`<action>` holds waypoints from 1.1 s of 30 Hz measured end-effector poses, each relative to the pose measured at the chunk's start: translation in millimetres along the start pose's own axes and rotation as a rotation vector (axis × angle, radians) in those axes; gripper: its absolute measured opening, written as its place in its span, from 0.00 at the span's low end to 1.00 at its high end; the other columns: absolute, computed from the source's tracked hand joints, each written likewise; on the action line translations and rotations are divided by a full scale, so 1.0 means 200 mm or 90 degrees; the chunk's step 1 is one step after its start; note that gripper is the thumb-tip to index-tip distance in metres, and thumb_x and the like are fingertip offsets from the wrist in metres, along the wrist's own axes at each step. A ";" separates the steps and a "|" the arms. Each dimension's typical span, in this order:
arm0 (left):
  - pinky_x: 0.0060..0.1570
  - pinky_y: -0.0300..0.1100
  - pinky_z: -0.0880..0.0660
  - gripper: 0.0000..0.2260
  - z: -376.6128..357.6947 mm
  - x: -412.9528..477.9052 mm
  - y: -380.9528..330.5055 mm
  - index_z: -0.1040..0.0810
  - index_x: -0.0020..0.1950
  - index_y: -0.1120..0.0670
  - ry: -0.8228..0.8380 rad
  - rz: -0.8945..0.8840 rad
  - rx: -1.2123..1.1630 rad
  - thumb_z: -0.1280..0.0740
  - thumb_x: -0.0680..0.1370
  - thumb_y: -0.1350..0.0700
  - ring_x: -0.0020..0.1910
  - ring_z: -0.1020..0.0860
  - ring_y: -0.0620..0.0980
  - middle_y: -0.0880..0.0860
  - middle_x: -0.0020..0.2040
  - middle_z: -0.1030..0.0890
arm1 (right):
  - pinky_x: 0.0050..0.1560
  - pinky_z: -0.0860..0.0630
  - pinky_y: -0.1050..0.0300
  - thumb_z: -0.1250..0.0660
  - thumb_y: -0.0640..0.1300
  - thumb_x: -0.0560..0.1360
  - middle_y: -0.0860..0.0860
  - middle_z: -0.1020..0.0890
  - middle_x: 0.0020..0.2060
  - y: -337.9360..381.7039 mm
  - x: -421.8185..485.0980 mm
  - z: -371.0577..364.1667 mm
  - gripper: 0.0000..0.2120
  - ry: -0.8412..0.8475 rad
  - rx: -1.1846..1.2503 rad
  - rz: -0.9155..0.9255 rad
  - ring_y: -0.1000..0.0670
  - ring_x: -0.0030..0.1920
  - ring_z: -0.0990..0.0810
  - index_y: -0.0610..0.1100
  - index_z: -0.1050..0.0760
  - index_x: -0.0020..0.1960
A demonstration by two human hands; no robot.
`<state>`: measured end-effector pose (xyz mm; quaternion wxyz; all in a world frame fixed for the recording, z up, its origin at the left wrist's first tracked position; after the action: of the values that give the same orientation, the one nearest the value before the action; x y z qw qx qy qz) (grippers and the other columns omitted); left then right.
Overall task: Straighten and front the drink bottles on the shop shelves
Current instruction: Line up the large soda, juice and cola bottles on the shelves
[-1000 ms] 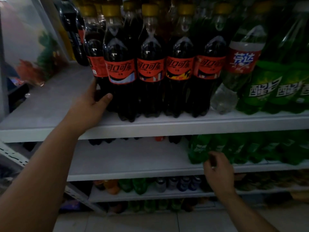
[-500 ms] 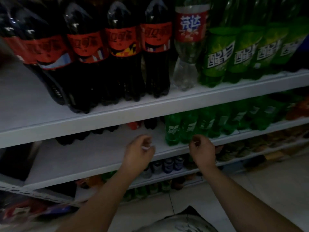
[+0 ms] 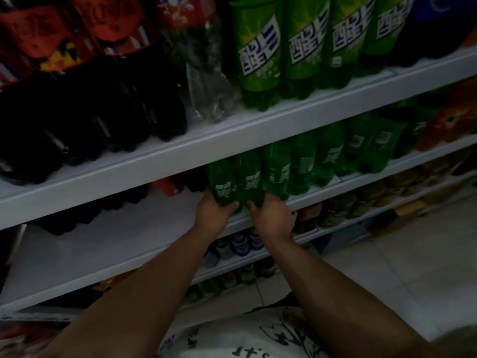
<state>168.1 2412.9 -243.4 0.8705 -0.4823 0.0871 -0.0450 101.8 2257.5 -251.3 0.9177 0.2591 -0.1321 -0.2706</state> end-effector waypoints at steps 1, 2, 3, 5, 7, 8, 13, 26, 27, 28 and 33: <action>0.56 0.34 0.33 0.35 0.00 0.00 0.01 0.36 0.73 0.53 -0.017 -0.002 0.006 0.24 0.71 0.51 0.62 0.27 0.48 0.53 0.66 0.25 | 0.33 0.34 0.56 0.36 0.62 0.74 0.47 0.18 0.46 0.00 0.01 0.00 0.23 -0.005 -0.005 0.005 0.45 0.43 0.19 0.43 0.25 0.56; 0.55 0.33 0.33 0.35 0.01 0.01 0.02 0.35 0.73 0.53 -0.030 -0.002 0.013 0.24 0.70 0.50 0.61 0.26 0.49 0.53 0.65 0.25 | 0.33 0.32 0.56 0.37 0.62 0.74 0.46 0.18 0.45 0.00 0.02 0.00 0.23 -0.004 -0.005 0.009 0.45 0.43 0.19 0.43 0.25 0.56; 0.54 0.33 0.33 0.35 0.01 0.01 0.02 0.35 0.73 0.53 -0.040 -0.002 0.022 0.24 0.70 0.49 0.61 0.26 0.50 0.53 0.65 0.24 | 0.33 0.30 0.56 0.37 0.62 0.75 0.46 0.18 0.46 -0.01 0.02 -0.01 0.24 0.001 -0.001 0.014 0.45 0.43 0.19 0.43 0.25 0.56; 0.53 0.34 0.33 0.36 0.01 0.02 0.03 0.35 0.72 0.53 -0.058 0.001 0.037 0.23 0.69 0.47 0.59 0.25 0.49 0.53 0.65 0.24 | 0.35 0.26 0.54 0.38 0.63 0.75 0.46 0.19 0.47 -0.02 0.03 -0.02 0.25 0.012 0.014 0.017 0.45 0.44 0.19 0.42 0.26 0.59; 0.53 0.33 0.33 0.37 0.01 0.02 0.04 0.35 0.72 0.52 -0.068 0.004 0.038 0.23 0.68 0.46 0.56 0.27 0.44 0.52 0.65 0.24 | 0.37 0.24 0.53 0.38 0.63 0.75 0.46 0.19 0.50 -0.02 0.03 -0.02 0.27 0.019 0.030 0.023 0.44 0.45 0.19 0.42 0.27 0.62; 0.53 0.33 0.34 0.37 0.01 0.02 0.04 0.35 0.72 0.52 -0.066 0.002 0.034 0.23 0.68 0.47 0.55 0.29 0.42 0.51 0.65 0.24 | 0.37 0.24 0.54 0.38 0.62 0.75 0.46 0.19 0.50 -0.03 0.03 -0.02 0.27 0.014 0.042 0.036 0.45 0.45 0.19 0.42 0.27 0.62; 0.56 0.35 0.34 0.37 0.00 0.03 0.07 0.36 0.72 0.52 -0.006 0.015 0.038 0.22 0.68 0.49 0.56 0.29 0.43 0.45 0.59 0.28 | 0.35 0.29 0.58 0.32 0.59 0.72 0.48 0.20 0.48 -0.18 0.03 0.07 0.22 -0.068 0.129 0.064 0.47 0.42 0.20 0.44 0.23 0.56; 0.61 0.37 0.36 0.35 -0.01 0.02 0.11 0.36 0.73 0.50 -0.044 0.007 0.031 0.24 0.70 0.49 0.60 0.30 0.43 0.44 0.62 0.29 | 0.32 0.26 0.54 0.26 0.55 0.69 0.40 0.23 0.55 -0.24 0.14 0.13 0.29 -0.060 0.111 0.057 0.40 0.44 0.20 0.36 0.25 0.61; 0.61 0.37 0.36 0.35 -0.01 0.01 0.11 0.36 0.73 0.50 -0.054 0.009 0.038 0.24 0.70 0.49 0.60 0.30 0.43 0.44 0.61 0.29 | 0.32 0.26 0.54 0.26 0.55 0.69 0.40 0.22 0.54 -0.24 0.14 0.13 0.30 -0.057 0.123 0.046 0.40 0.45 0.20 0.36 0.25 0.61; 0.61 0.37 0.36 0.35 -0.01 0.01 0.11 0.36 0.73 0.51 -0.062 0.011 0.044 0.24 0.70 0.49 0.59 0.30 0.43 0.44 0.61 0.29 | 0.34 0.25 0.54 0.26 0.55 0.69 0.41 0.22 0.54 -0.25 0.15 0.13 0.30 -0.051 0.138 0.033 0.40 0.46 0.21 0.36 0.25 0.62; 0.59 0.35 0.36 0.35 -0.01 -0.02 0.09 0.35 0.72 0.51 -0.075 0.034 0.031 0.24 0.70 0.49 0.58 0.30 0.42 0.43 0.60 0.29 | 0.44 0.24 0.53 0.26 0.56 0.68 0.44 0.22 0.54 -0.26 0.16 0.09 0.30 -0.031 0.251 -0.051 0.44 0.51 0.22 0.39 0.26 0.62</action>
<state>164.2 2420.9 -258.4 0.8865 -0.4603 0.0473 0.0046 97.7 2194.7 -260.9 0.8342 0.4324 -0.1943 -0.2819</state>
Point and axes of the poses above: each hand's wrist, its own x-axis towards the middle knuckle, its own z-axis out of the back of the hand, y = z × x, the point moved 6 cm from there along x, towards the middle knuckle
